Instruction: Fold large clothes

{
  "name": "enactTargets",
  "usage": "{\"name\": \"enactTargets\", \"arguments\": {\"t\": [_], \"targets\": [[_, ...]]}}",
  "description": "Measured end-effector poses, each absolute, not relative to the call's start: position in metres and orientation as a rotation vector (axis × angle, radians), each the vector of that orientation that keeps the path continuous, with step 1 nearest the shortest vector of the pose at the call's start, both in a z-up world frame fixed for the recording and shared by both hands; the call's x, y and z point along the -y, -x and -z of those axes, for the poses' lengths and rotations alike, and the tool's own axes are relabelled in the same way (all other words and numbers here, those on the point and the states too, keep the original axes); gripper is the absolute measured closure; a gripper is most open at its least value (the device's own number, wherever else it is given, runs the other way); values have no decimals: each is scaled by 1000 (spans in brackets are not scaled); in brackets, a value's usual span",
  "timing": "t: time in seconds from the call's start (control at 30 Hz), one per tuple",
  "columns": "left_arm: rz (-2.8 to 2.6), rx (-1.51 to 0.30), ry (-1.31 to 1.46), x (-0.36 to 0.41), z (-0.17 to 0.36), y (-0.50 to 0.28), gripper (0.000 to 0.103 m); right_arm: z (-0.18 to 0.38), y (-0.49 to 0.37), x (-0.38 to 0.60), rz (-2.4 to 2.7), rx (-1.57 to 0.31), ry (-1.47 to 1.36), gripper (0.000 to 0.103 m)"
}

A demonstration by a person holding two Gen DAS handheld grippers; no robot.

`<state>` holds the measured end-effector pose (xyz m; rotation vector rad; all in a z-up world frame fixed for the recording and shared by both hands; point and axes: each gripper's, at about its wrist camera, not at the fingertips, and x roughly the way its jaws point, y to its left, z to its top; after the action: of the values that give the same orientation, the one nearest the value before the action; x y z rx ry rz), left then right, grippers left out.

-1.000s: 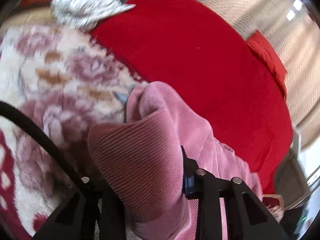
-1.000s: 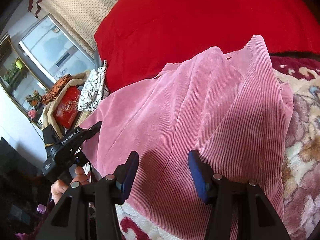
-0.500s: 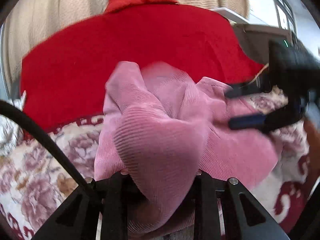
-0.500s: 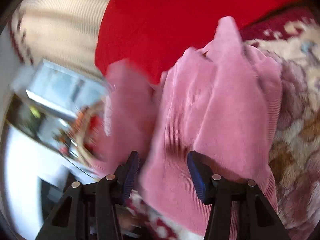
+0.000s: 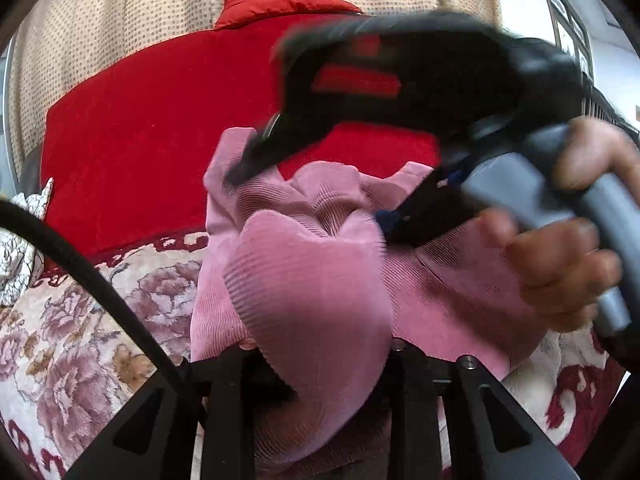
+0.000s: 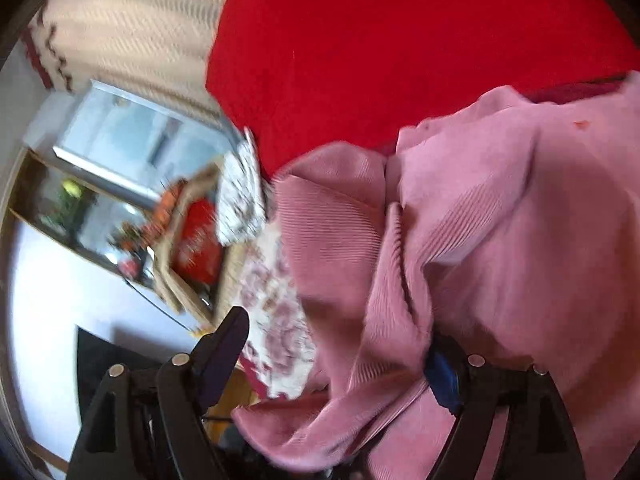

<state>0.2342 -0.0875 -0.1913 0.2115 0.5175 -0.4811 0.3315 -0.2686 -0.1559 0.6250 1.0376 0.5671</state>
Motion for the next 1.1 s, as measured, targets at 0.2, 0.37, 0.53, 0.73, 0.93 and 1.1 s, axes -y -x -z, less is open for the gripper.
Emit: {"name": "enactTargets", "arguments": {"t": [0.2, 0.37, 0.53, 0.73, 0.93, 1.1], "targets": [[653, -569, -117, 42, 163, -222, 60, 185, -336, 279, -483, -1051, -521, 79], [604, -611, 217, -37, 154, -242, 46, 195, -330, 292, -476, -998, -573, 82], [653, -906, 529, -32, 209, -291, 62, 188, -323, 286, -450, -961, -555, 83], [730, -825, 430, 8, 186, -276, 62, 141, -303, 269, -504, -832, -518, 87], [911, -687, 323, 71, 148, -253, 62, 74, -255, 301, -498, -640, -497, 88], [975, -699, 163, 138, 146, -244, 52, 72, -222, 374, -309, -551, -556, 89]]}}
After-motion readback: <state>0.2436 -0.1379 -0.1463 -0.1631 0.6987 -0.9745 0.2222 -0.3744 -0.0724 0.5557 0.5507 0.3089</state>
